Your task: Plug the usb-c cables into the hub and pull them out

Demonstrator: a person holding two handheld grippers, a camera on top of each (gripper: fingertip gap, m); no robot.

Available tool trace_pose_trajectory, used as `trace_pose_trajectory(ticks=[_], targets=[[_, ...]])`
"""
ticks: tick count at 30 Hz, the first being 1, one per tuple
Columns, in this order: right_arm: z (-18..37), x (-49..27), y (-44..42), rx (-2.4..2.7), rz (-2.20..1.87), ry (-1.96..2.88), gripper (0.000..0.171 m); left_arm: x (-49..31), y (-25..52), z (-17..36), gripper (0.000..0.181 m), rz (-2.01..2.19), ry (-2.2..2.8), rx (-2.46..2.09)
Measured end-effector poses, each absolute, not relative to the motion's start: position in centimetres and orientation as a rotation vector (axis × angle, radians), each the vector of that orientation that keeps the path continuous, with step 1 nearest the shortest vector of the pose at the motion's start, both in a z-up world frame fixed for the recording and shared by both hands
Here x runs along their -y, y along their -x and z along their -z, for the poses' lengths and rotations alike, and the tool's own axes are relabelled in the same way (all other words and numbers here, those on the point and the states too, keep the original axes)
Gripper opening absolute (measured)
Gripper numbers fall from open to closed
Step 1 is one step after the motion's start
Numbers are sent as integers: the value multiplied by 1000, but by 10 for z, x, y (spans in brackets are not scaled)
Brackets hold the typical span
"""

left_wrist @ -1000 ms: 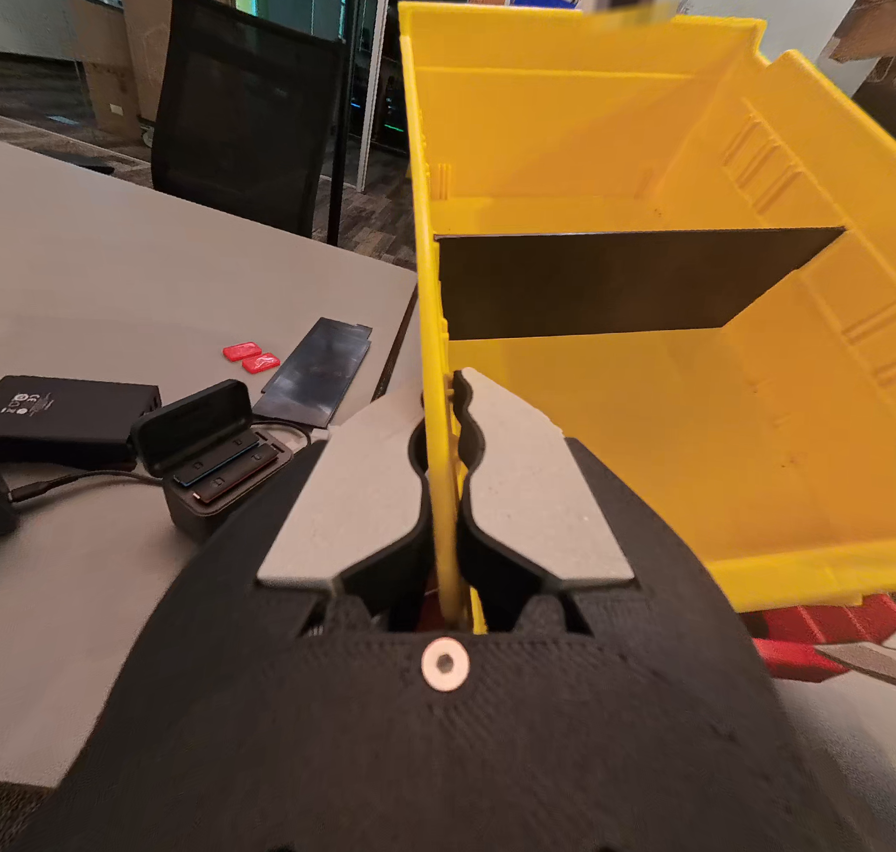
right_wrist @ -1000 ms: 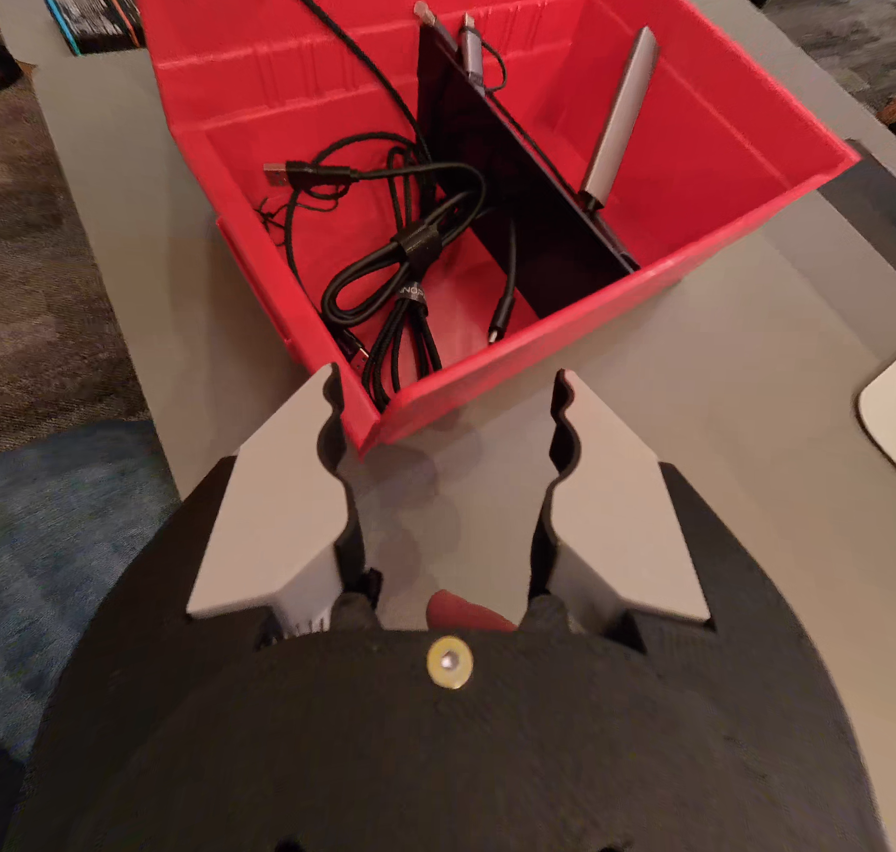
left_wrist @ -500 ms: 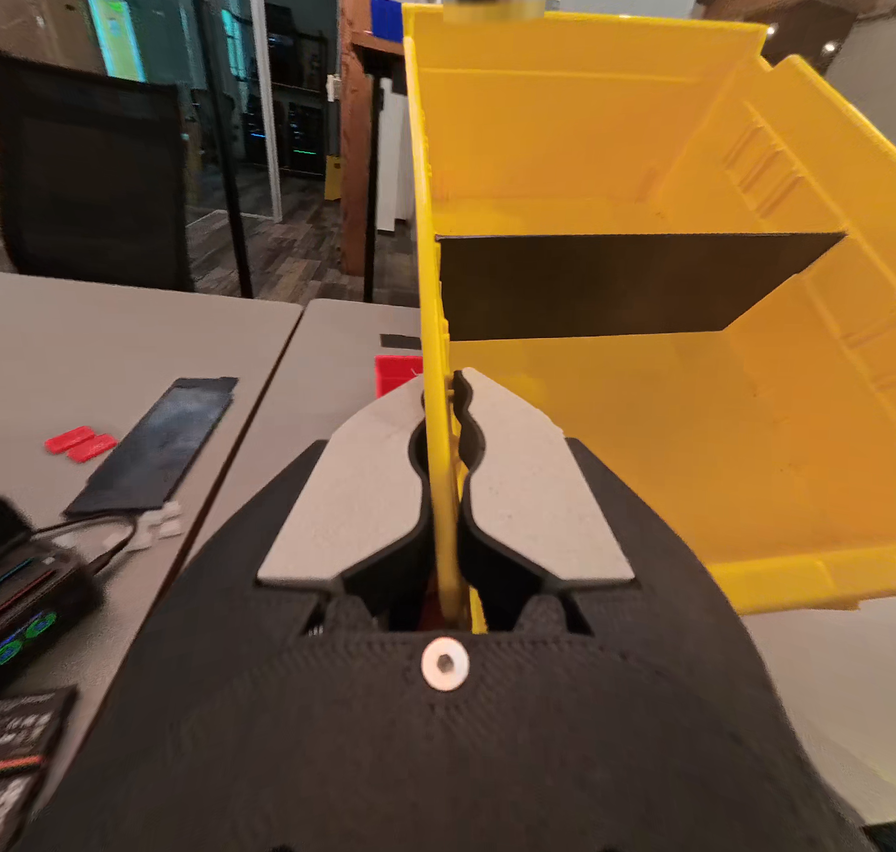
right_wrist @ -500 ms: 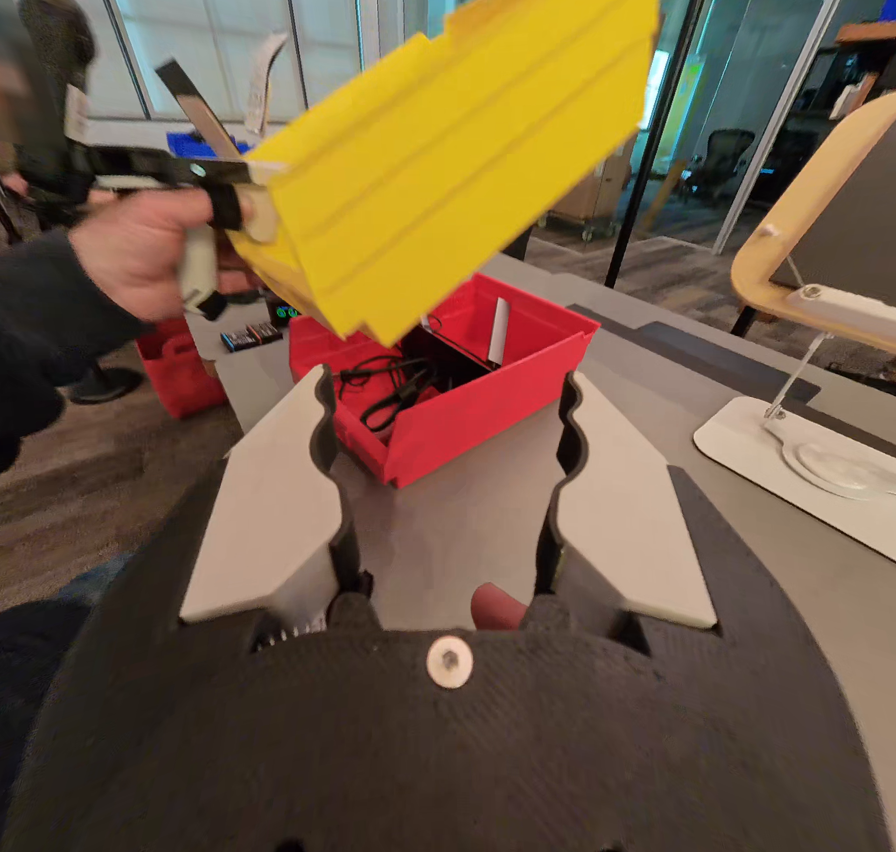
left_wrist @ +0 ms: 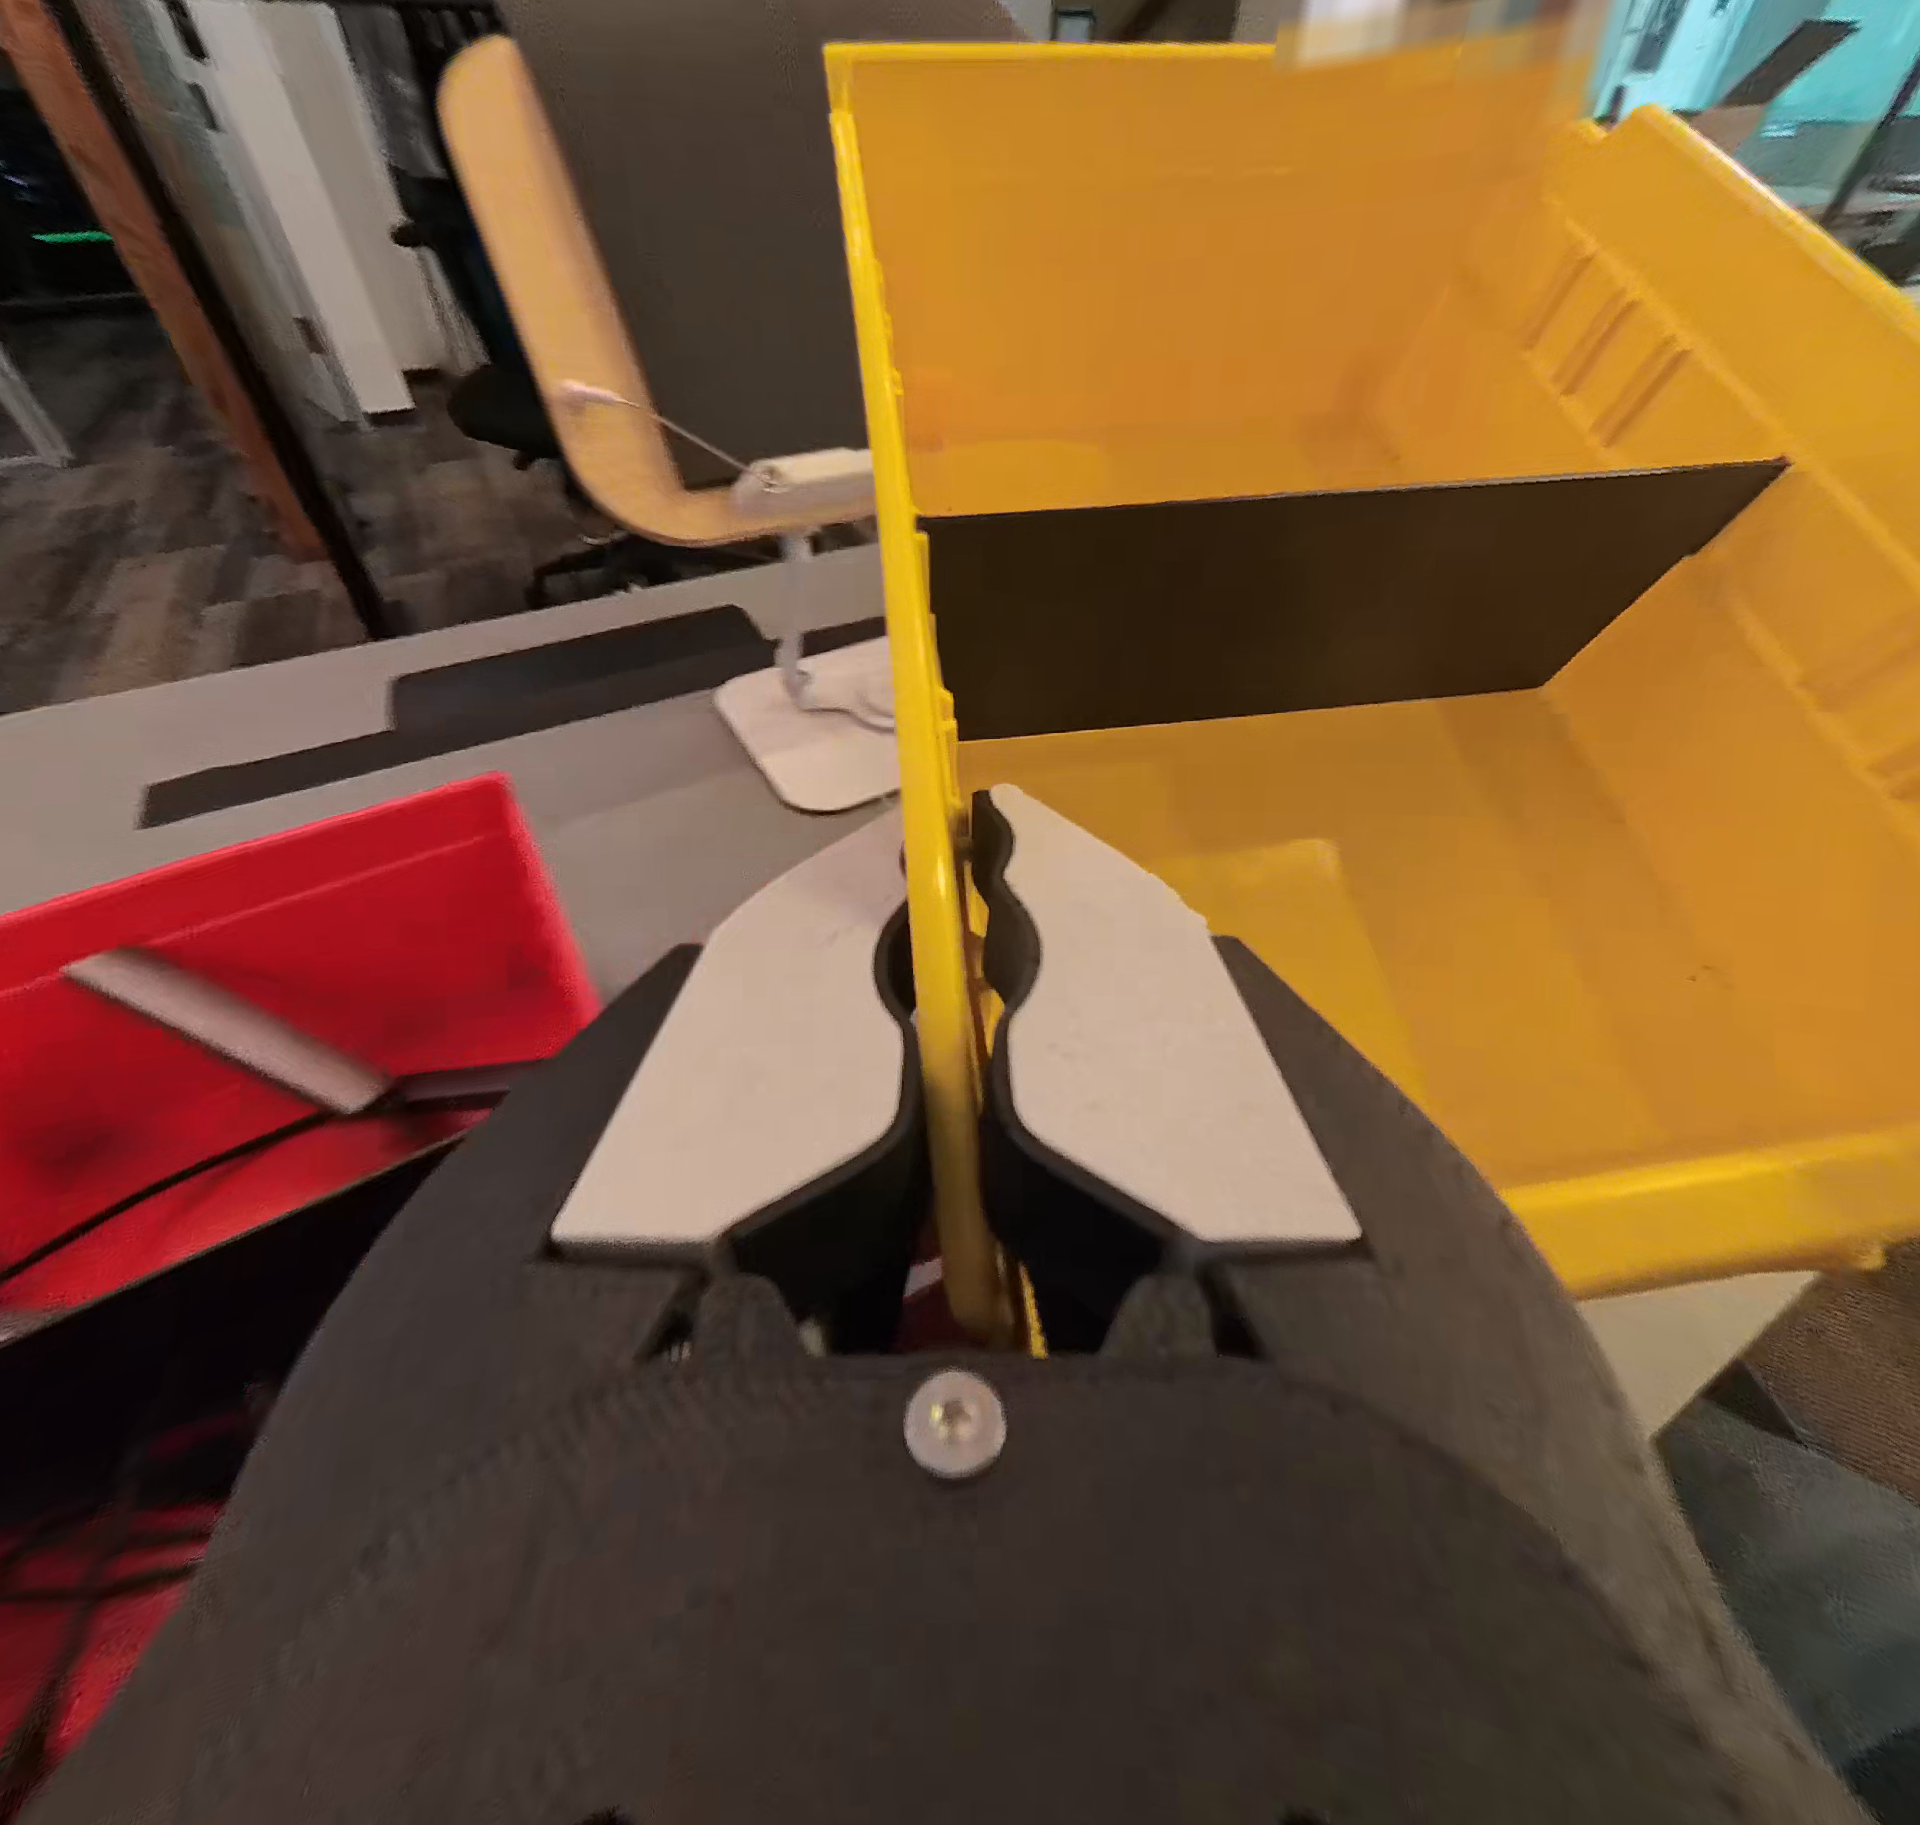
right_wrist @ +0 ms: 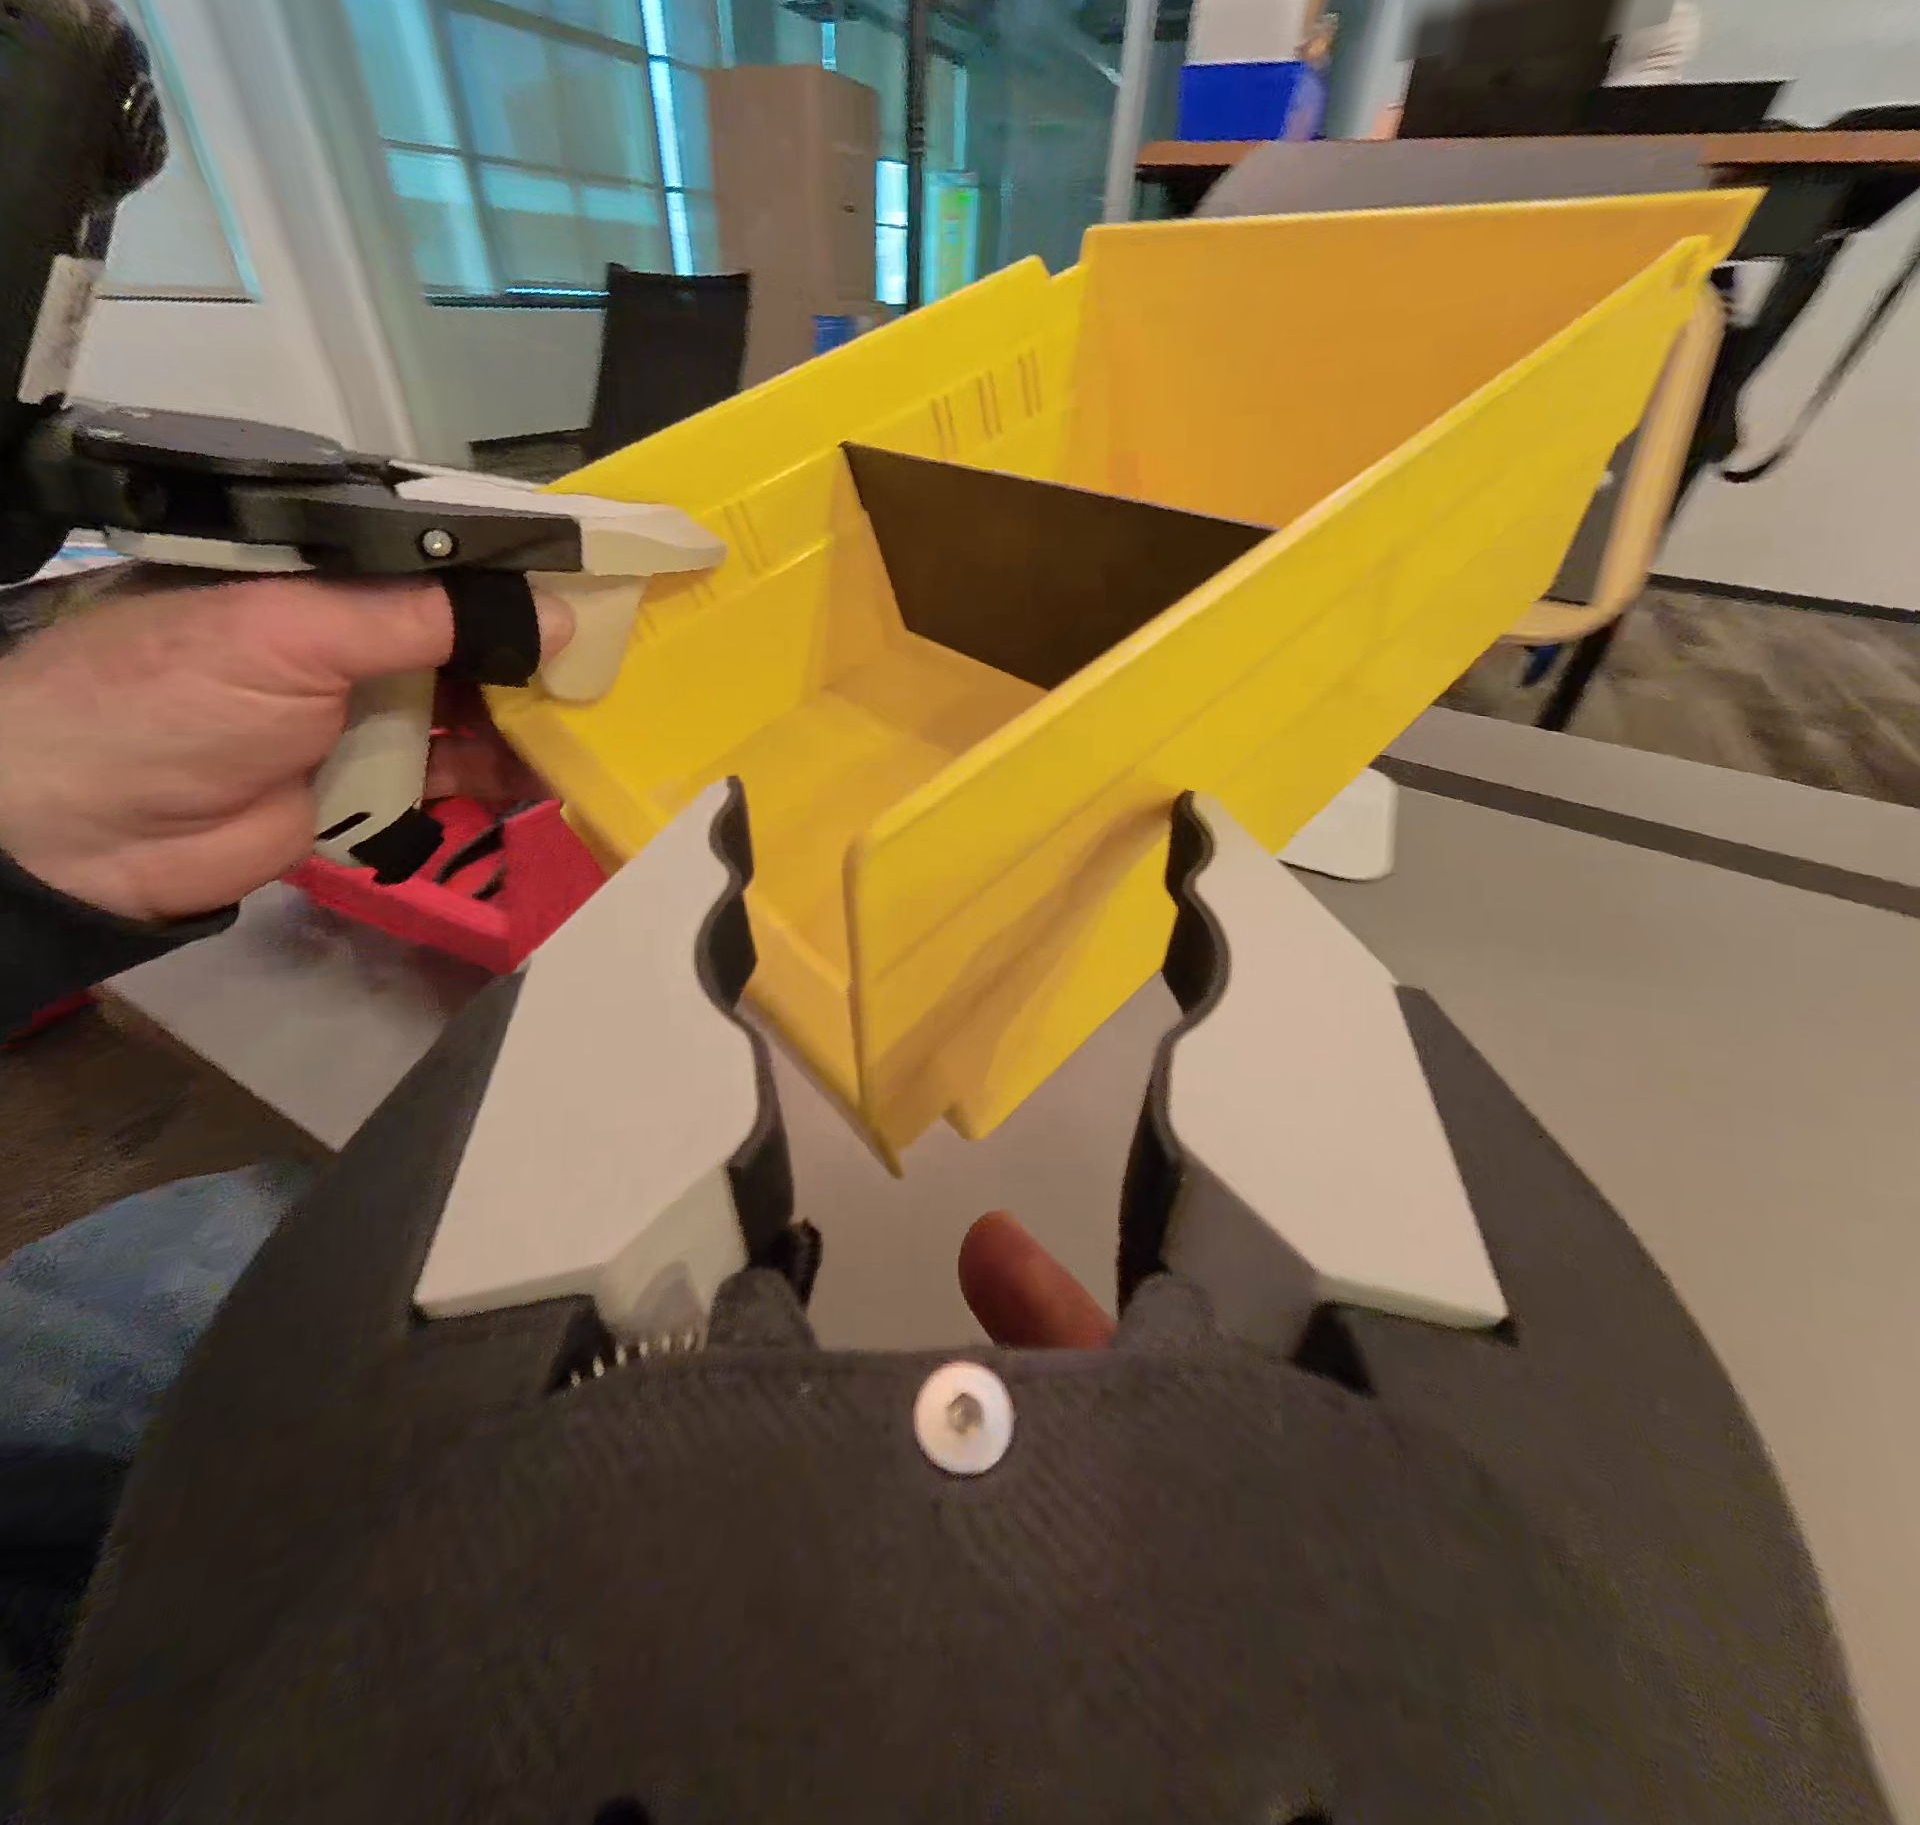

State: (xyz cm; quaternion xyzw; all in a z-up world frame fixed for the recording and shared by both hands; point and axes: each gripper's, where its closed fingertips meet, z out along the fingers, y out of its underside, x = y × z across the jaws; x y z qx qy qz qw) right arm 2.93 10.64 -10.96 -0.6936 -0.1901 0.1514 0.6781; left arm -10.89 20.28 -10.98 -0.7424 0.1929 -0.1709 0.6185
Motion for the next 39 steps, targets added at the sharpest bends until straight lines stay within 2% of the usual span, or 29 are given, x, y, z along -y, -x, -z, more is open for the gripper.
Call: trace_pose_trajectory(ticks=[5,13,18,20,23,25,30,35,39], targets=[[134,-105,-98,288,-252,1667,58,-209,38,141,7,515,1722,-531],[205,-114,-175,140,-196,1932,51,-211,-41,232,15,660,1965,-613],[241,-122,-210,128,-113,2076,49,-194,-72,253,35,744,1989,-674],[258,-125,-224,109,-87,2139,42,-187,-85,250,48,814,1975,-719],[260,-131,-243,55,-58,2145,26,-180,-94,246,55,945,1997,-757],[260,-134,-254,56,-35,2152,17,-176,-92,240,48,1010,1996,-770],[259,-144,-271,69,38,2160,3,-166,-62,187,46,1006,1866,-786],[259,-155,-282,139,98,2164,3,-169,19,128,44,793,1708,-736],[260,-159,-292,176,94,2169,4,-194,131,96,37,622,1628,-478]])
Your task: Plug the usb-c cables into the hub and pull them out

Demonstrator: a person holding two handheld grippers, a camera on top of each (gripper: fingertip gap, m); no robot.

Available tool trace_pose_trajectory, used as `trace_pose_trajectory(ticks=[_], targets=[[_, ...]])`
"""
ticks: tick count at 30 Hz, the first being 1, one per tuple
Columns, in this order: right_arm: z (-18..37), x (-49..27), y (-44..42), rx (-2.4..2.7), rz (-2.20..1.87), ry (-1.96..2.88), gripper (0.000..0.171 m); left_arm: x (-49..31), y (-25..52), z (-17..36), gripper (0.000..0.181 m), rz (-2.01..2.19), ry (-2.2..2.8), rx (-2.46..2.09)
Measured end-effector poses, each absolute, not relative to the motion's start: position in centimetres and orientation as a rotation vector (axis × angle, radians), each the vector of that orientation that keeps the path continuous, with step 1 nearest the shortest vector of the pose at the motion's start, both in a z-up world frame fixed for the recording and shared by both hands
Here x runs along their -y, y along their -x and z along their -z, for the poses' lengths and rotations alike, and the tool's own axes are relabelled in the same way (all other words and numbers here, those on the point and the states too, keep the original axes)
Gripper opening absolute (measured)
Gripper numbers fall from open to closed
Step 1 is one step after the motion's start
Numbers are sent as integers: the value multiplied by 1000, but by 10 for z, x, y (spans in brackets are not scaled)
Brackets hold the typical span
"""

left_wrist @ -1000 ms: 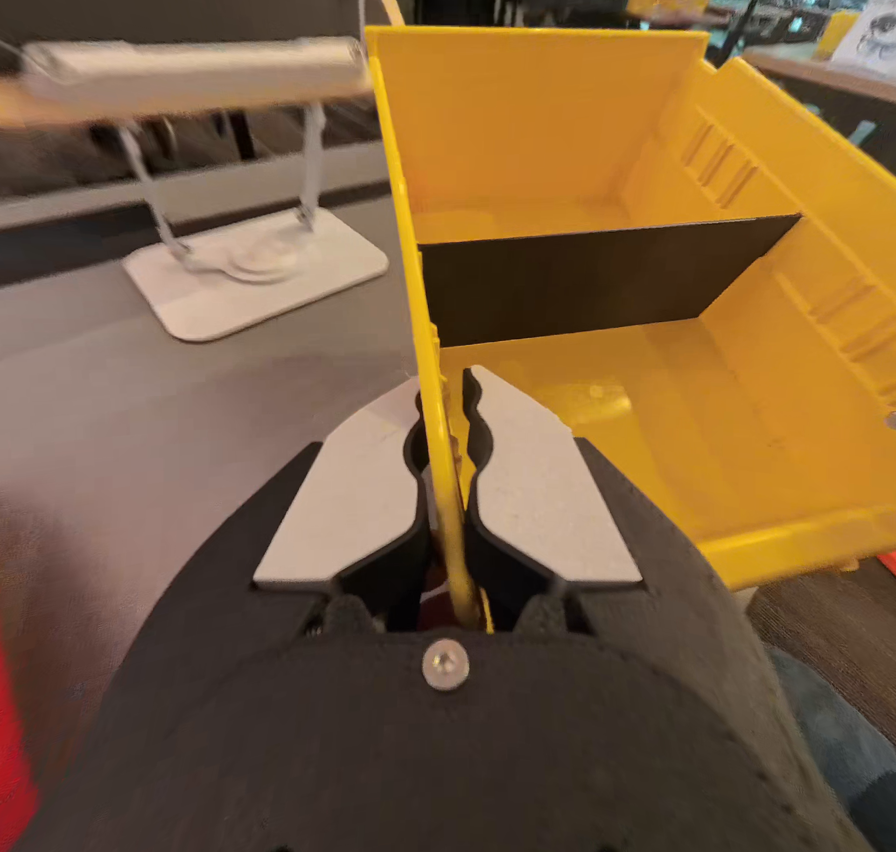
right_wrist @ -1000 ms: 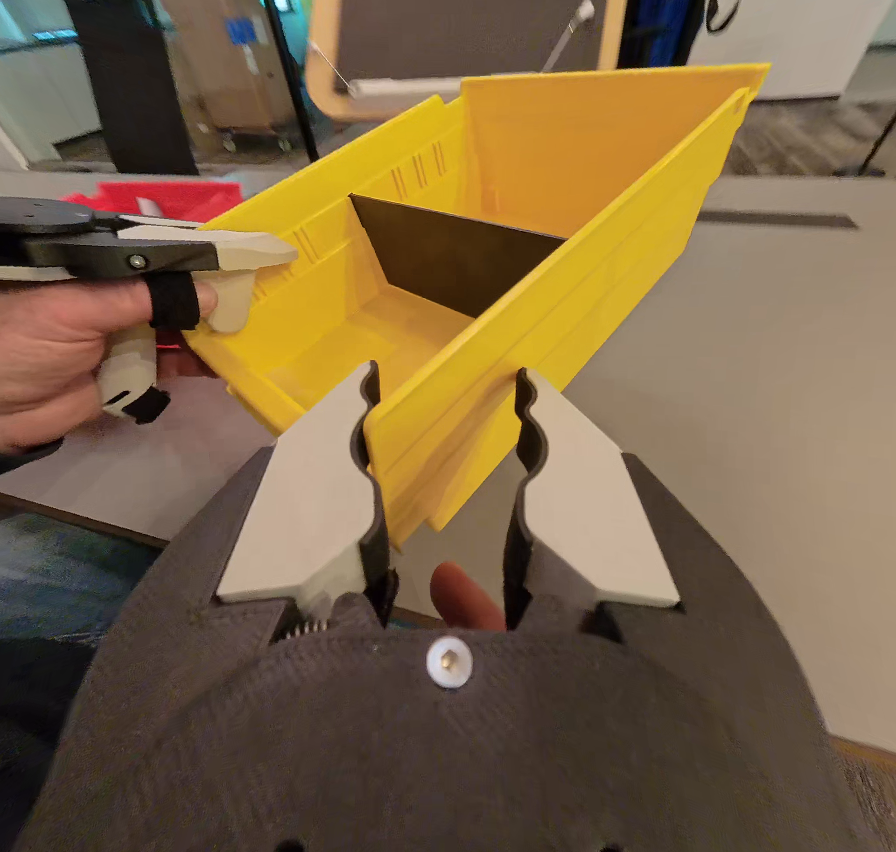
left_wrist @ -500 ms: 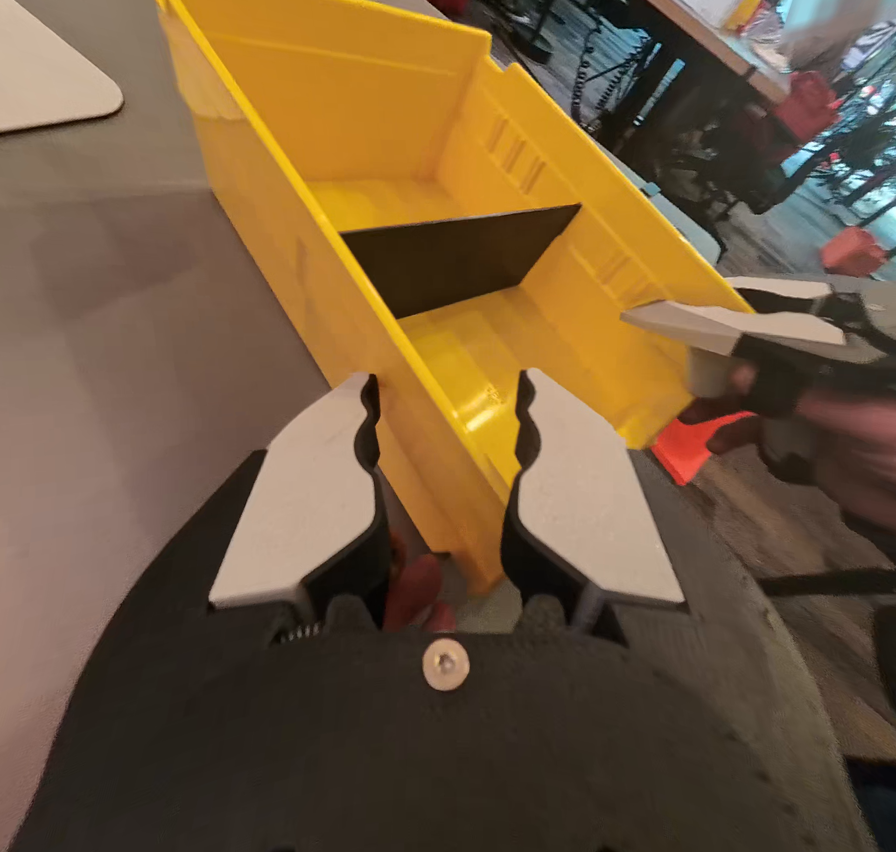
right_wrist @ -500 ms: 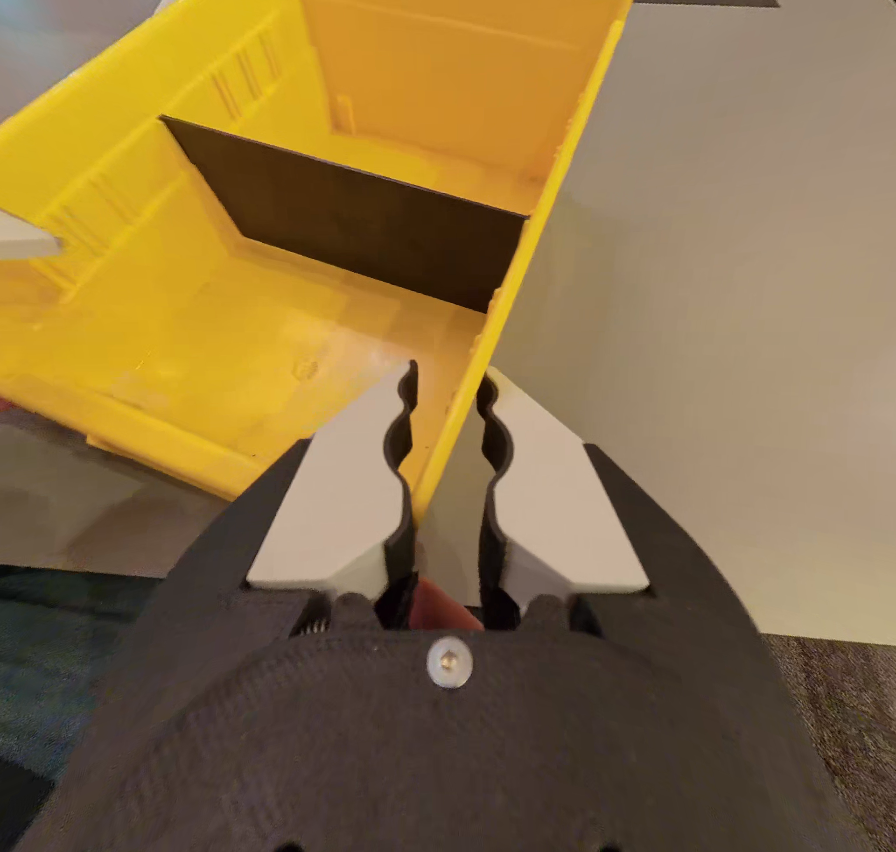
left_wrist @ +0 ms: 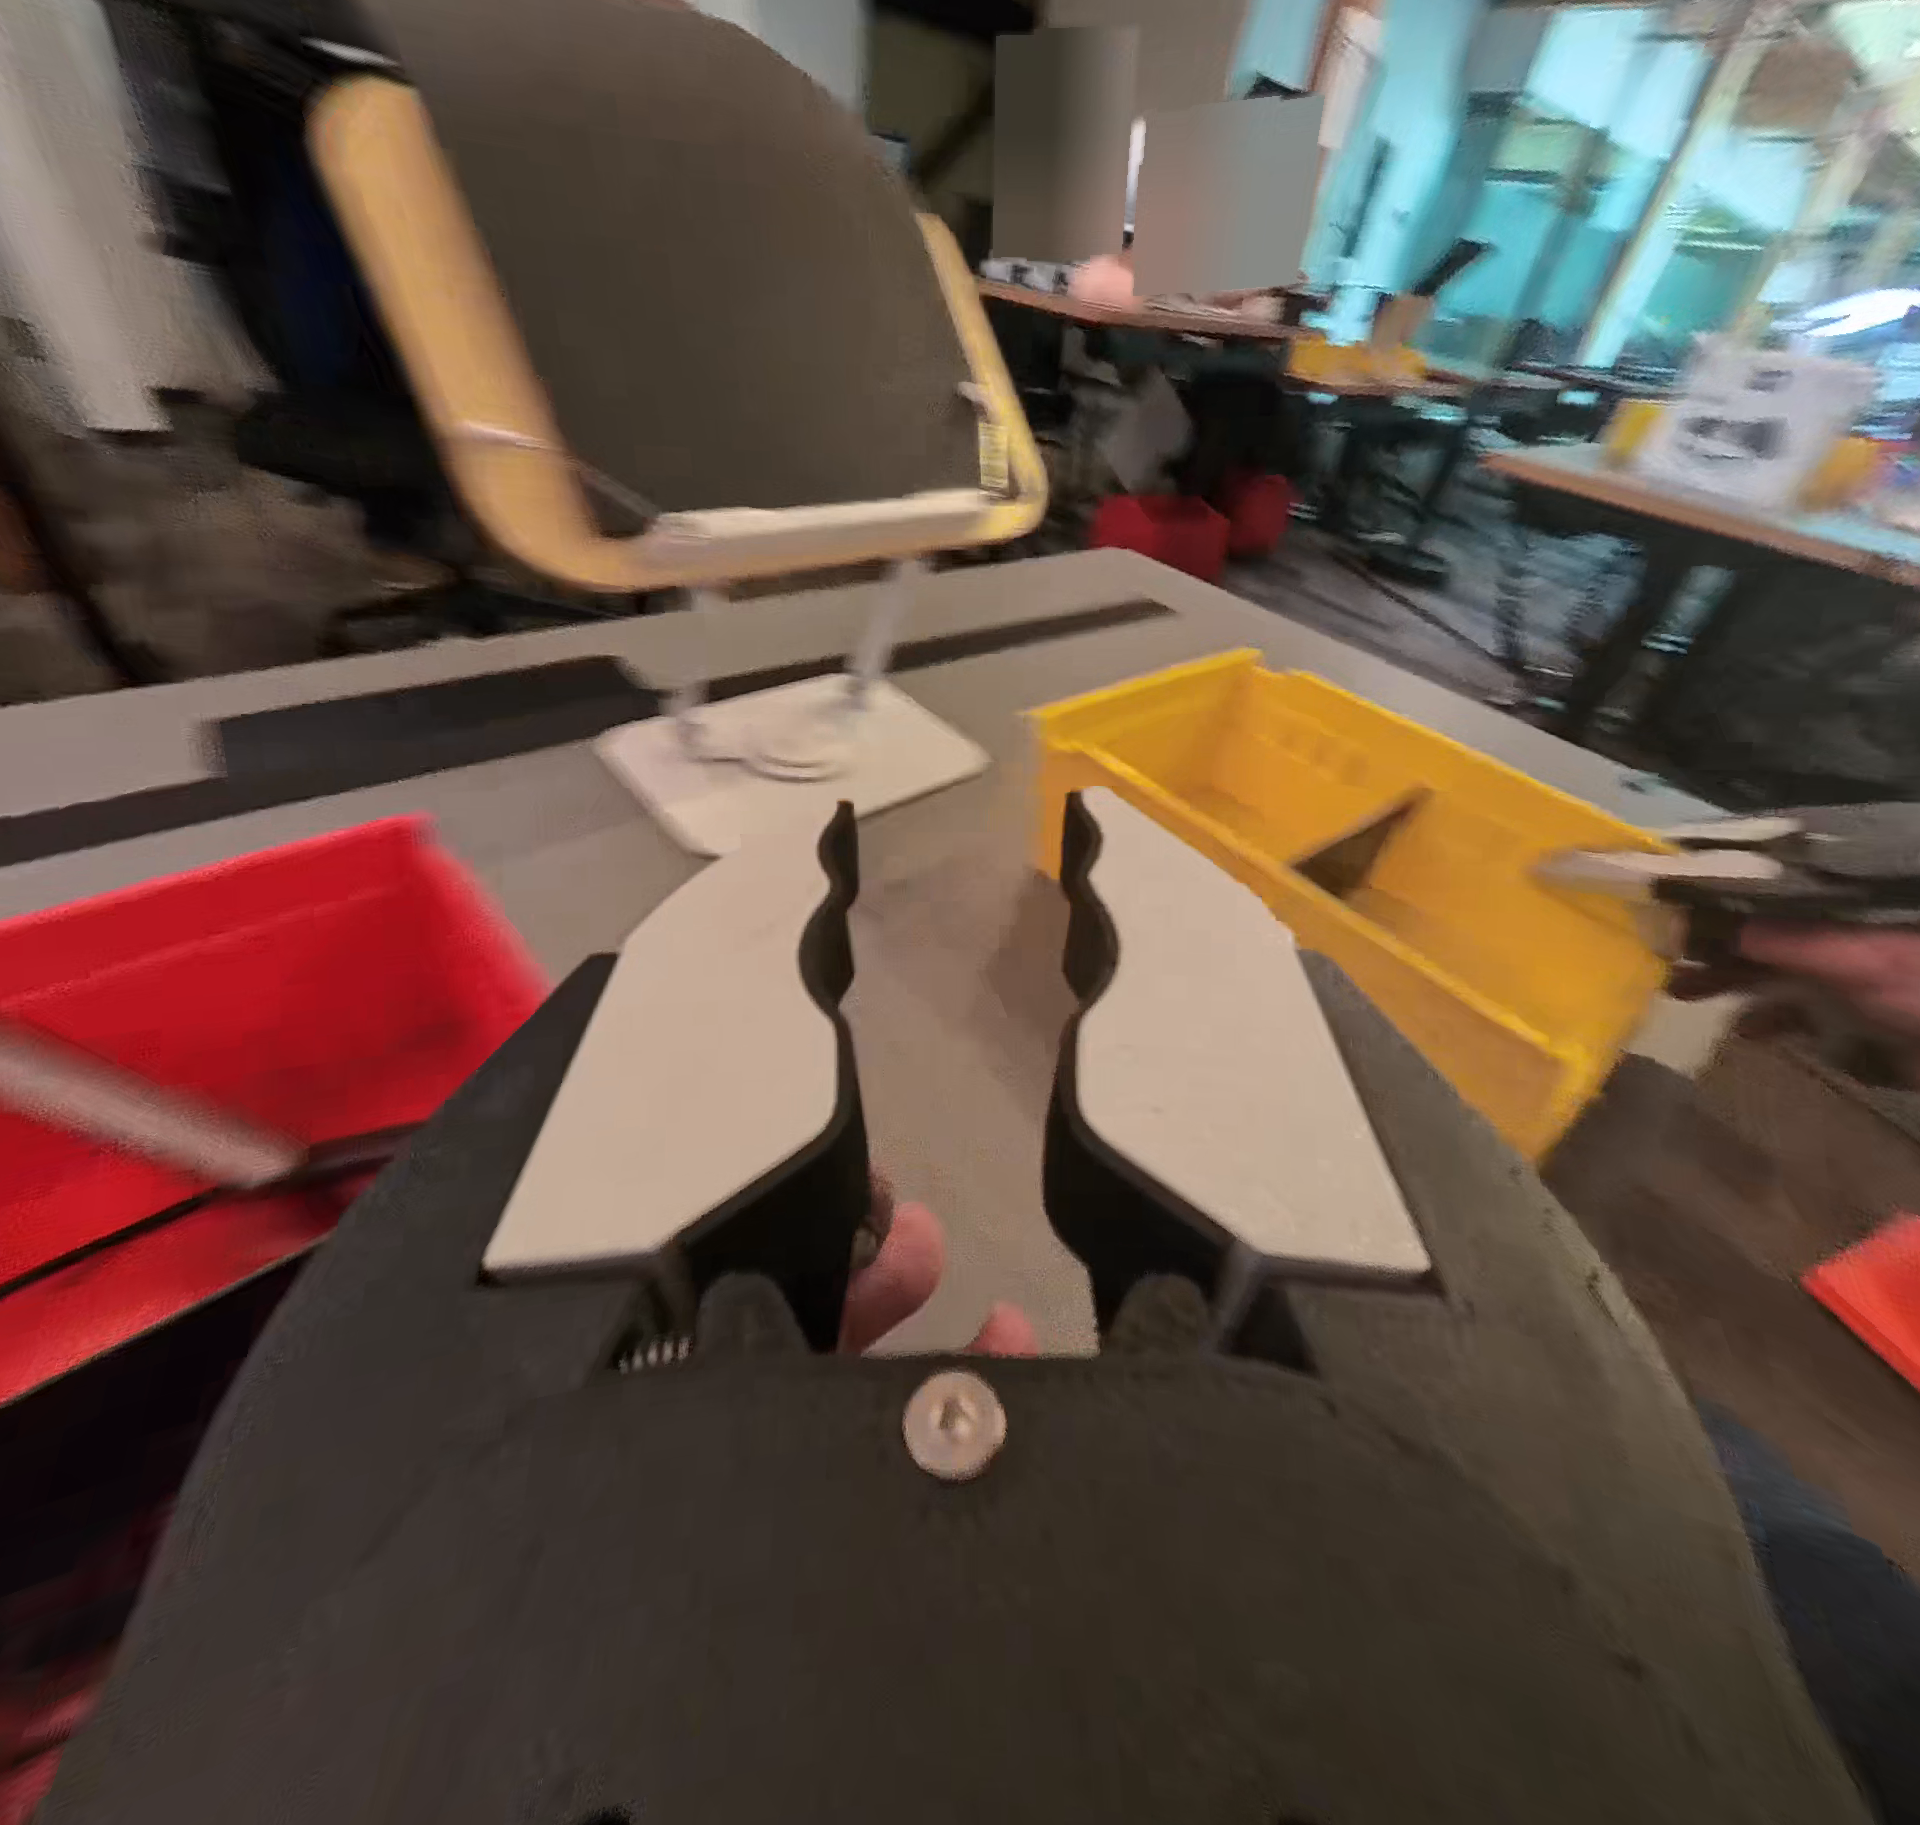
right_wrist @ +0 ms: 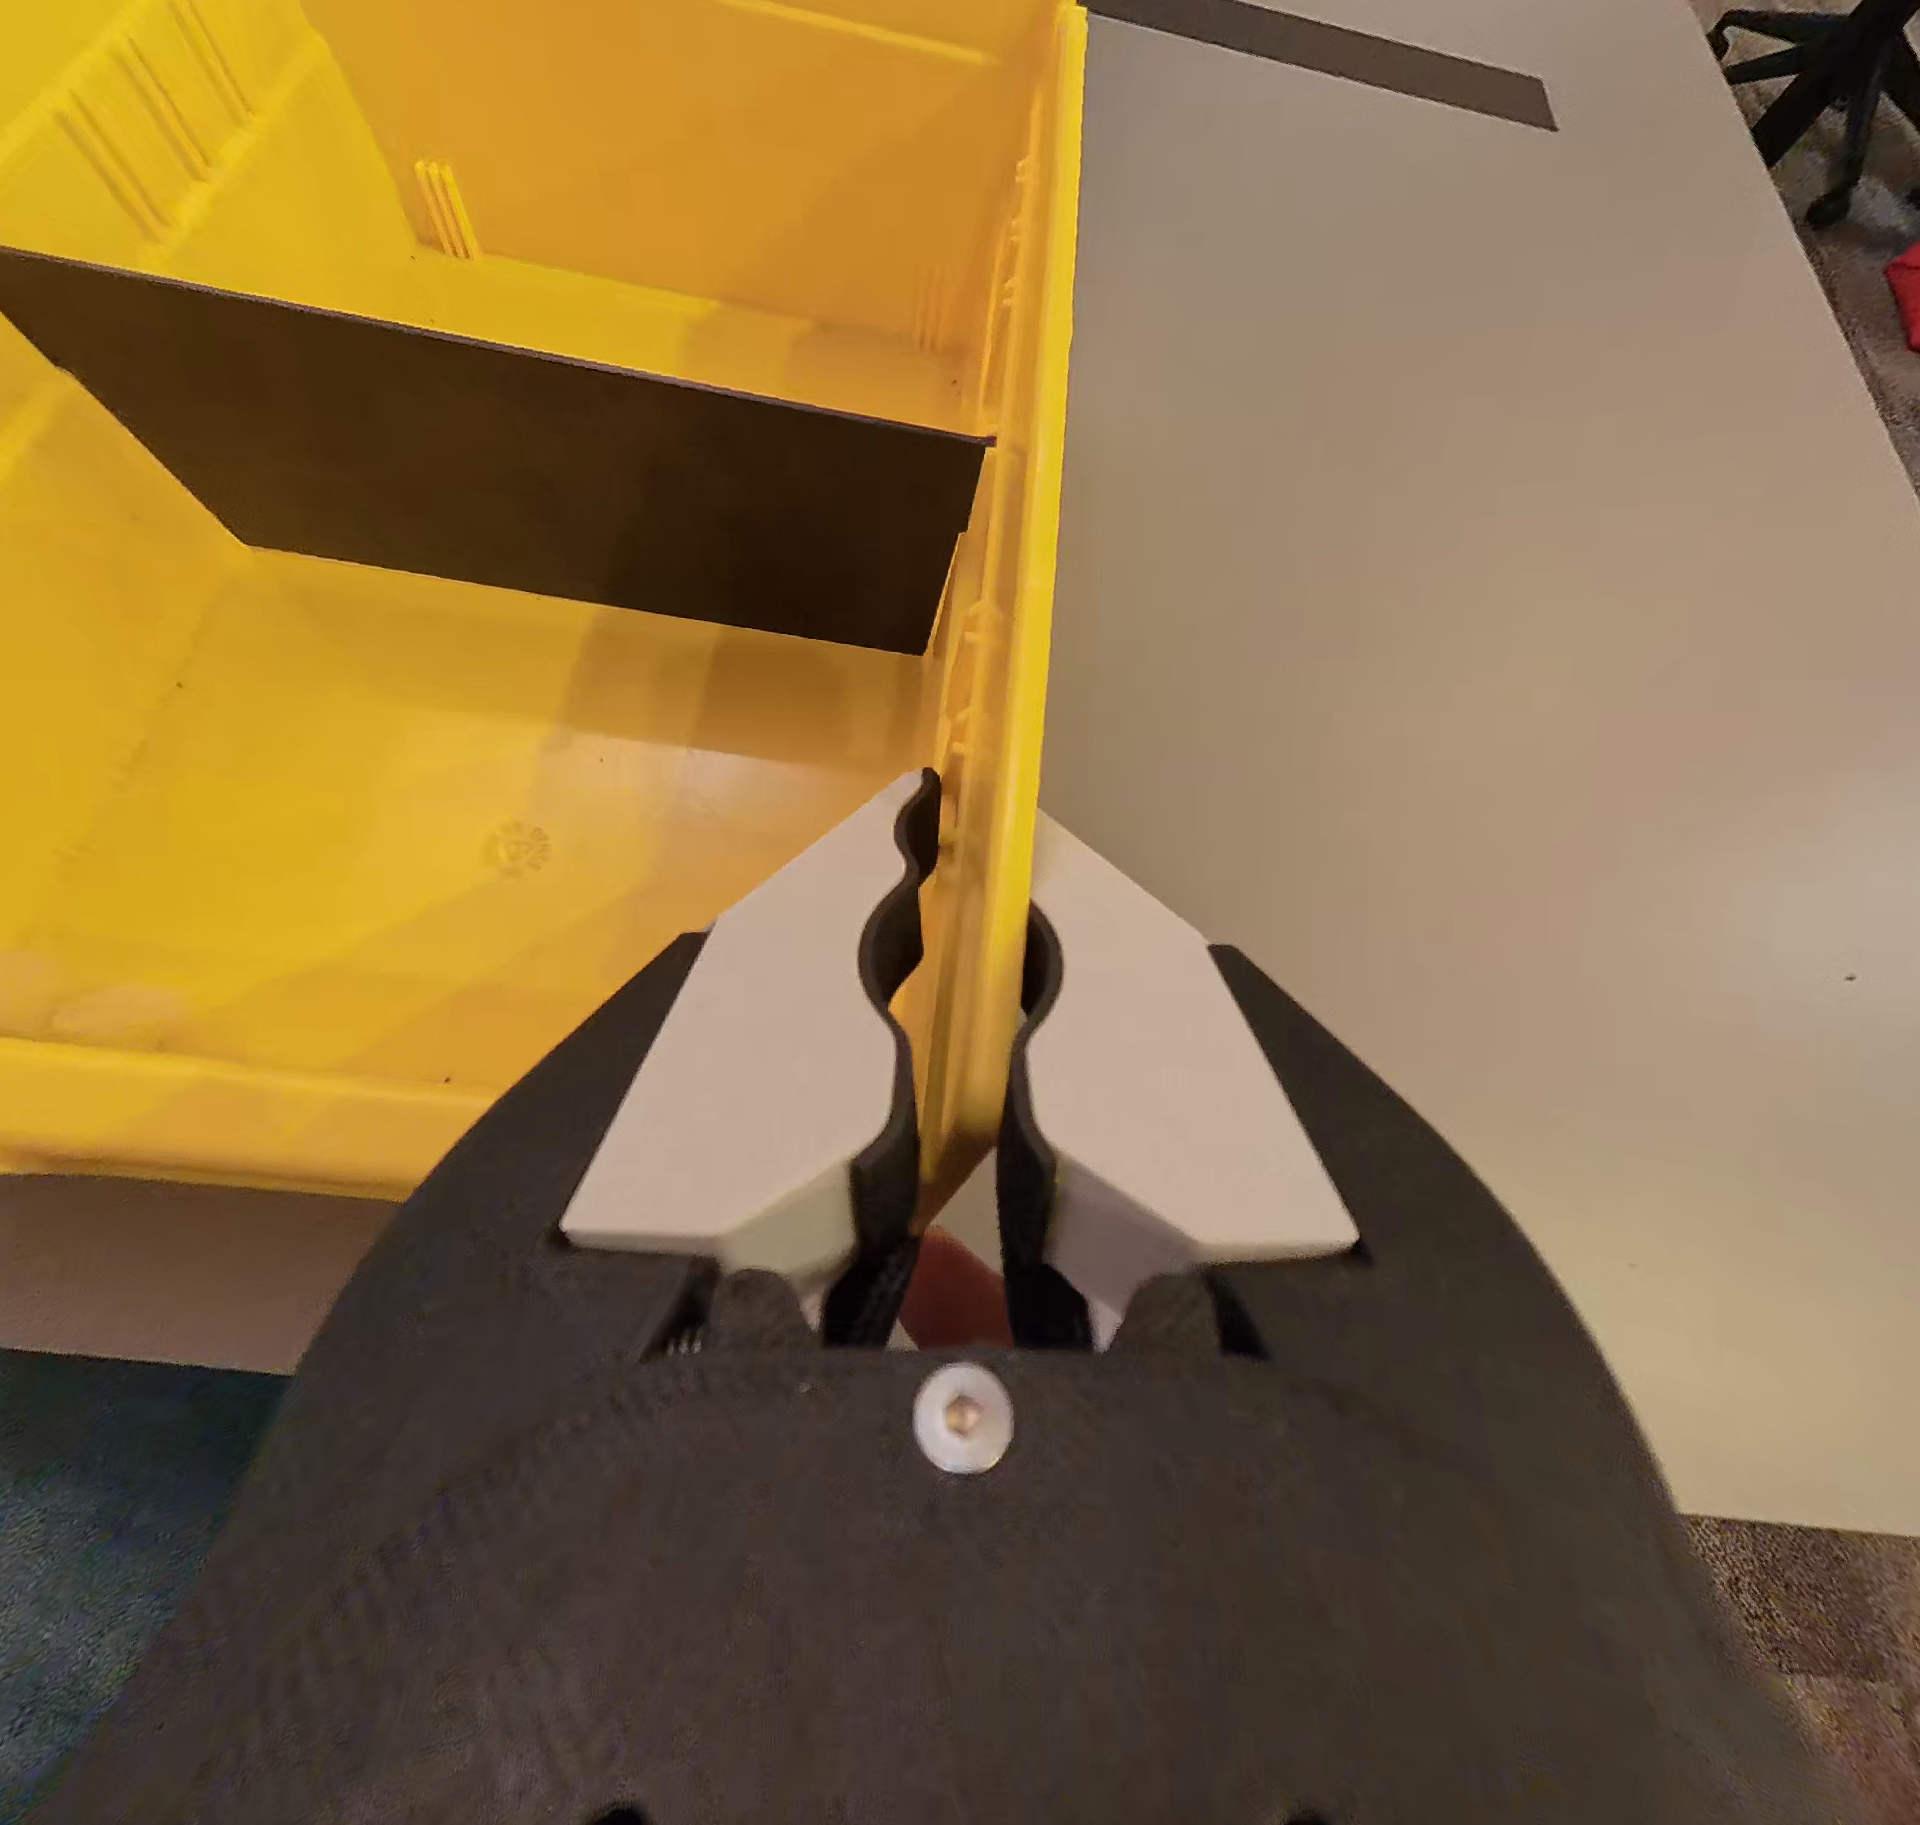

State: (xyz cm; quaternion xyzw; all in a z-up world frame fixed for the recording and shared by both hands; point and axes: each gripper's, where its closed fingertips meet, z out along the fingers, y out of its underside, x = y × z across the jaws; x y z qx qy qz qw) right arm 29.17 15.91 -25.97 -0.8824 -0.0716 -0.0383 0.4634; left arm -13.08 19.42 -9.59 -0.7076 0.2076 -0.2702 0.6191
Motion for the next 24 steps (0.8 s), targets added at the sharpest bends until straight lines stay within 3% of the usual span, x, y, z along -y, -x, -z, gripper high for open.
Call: trace_pose_trajectory(ticks=[5,10,18,24], targets=[[260,-163,-312,180,94,2177,4,-210,291,110,53,88,1716,-321],[260,-166,-332,191,110,2172,4,-196,393,128,57,-156,1749,-173],[260,-167,-348,175,98,2178,4,-182,423,120,56,-228,1679,-176],[260,-170,-361,166,101,2175,4,-172,450,158,65,-245,1834,-137]])
